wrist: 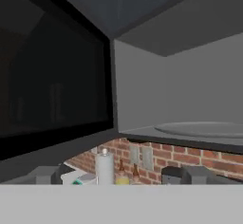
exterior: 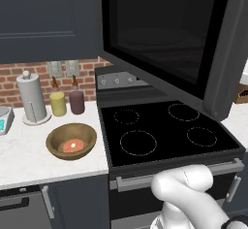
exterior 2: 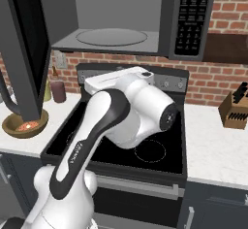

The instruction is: Open the microwave, place the bowl with waffle inside the microwave, then close the microwave door and turn it on.

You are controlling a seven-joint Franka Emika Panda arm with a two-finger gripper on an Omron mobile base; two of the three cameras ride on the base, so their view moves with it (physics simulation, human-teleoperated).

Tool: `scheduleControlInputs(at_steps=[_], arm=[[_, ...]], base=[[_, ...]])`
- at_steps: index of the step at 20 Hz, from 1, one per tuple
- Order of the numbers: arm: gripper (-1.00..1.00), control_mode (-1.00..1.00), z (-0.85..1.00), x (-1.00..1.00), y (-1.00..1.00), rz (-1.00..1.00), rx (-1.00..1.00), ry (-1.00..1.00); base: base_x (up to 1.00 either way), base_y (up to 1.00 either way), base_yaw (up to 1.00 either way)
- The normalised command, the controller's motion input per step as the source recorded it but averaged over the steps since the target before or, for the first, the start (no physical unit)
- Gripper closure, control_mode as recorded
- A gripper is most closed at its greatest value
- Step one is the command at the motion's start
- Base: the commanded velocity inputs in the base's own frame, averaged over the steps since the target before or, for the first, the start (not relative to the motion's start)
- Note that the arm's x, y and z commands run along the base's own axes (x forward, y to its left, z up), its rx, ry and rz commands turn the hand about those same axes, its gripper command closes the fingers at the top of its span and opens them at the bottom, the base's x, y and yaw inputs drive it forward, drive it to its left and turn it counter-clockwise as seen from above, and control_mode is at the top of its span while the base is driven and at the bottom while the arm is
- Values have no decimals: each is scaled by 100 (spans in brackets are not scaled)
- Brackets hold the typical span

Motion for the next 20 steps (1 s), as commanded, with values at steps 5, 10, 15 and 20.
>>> scheduleControlInputs(at_steps=[5,10,15,20], arm=[[-100,-100,0,4,71,12,0,6],[-100,-100,0,-7,100,17,0,9],[-100,-100,0,-31,97,20,0,5],[-100,-100,0,-75,76,26,0,0]], base=[[0,0,0],[0,0,0],[0,0,0],[0,0,0]])
